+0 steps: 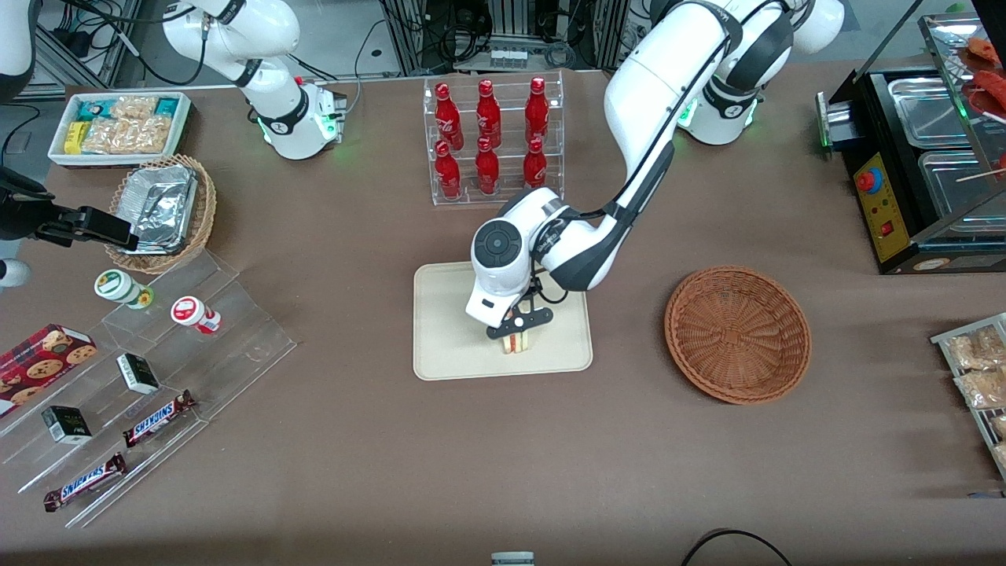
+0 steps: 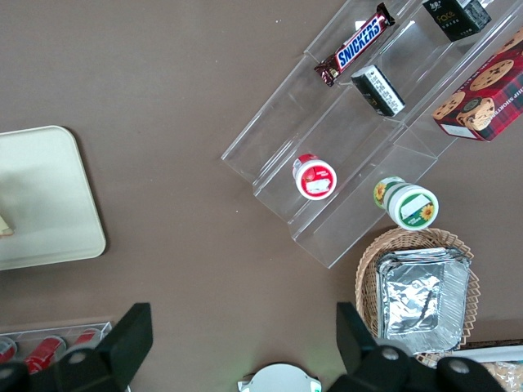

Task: Place sandwich from basket to tray
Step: 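Lower the sandwich onto the tray and open the left gripper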

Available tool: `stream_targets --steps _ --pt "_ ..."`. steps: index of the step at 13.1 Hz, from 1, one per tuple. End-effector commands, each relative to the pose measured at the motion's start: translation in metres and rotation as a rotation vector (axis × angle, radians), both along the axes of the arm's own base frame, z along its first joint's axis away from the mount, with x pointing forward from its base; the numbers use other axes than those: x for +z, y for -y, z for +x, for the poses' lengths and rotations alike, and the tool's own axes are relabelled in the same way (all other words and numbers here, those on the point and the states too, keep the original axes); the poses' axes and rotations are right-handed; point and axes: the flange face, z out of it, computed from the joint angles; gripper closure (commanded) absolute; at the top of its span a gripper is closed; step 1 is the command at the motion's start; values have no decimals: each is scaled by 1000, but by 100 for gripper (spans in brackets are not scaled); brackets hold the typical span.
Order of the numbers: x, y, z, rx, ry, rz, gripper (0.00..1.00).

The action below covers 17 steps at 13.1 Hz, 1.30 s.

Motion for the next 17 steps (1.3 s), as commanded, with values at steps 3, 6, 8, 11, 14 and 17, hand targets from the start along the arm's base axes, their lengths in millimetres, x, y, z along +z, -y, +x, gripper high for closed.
stream_targets --steps 3,6,8,11,14,17 --pt "3 8 1 16 10 4 0" --pt "5 9 1 14 13 2 0" --pt "14 8 2 7 20 -2 0" --pt "50 1 13 20 48 -28 0" --pt "92 -6 11 16 50 -15 0" --pt "138 -16 12 20 98 -20 0"
